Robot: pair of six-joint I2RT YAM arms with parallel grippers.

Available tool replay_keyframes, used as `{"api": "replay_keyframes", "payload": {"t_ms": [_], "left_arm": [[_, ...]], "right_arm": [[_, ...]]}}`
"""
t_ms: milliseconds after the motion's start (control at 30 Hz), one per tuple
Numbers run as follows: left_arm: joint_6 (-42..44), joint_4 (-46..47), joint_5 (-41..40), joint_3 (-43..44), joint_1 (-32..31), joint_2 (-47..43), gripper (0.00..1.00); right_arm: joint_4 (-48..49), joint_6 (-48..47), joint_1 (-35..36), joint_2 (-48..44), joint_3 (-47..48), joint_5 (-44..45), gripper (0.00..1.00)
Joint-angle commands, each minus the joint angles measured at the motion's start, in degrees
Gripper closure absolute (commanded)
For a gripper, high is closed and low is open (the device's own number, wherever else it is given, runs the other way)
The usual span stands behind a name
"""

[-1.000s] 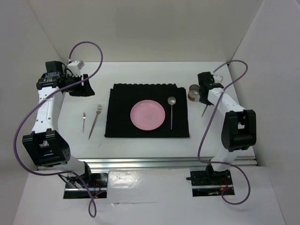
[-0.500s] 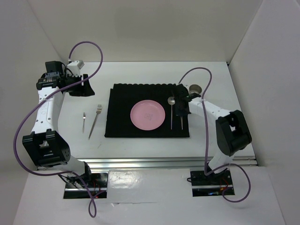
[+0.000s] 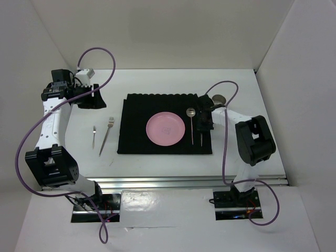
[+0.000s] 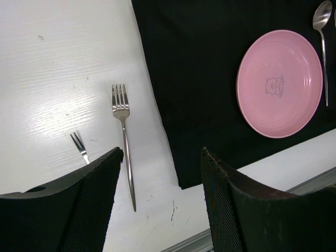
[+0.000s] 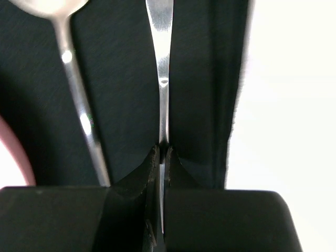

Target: Set the dinner table for one person

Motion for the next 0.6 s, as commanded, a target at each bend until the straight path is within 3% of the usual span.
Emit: {"api": "replay_keyframes", "payload": {"t_ms": [0,567], "left_arm": [[1.6,0.5,0.7,-0.1,0.3,-2.3,0.31],[2.1,0.5,0.7,-0.1,0.3,-1.8,0.31]], "right_arm": [[1.9,1.1,-1.5,0.9,0.5,1.2,1.00],[3.4,-2.2,-1.5,2.7,1.8,0.6,1.00]]}}
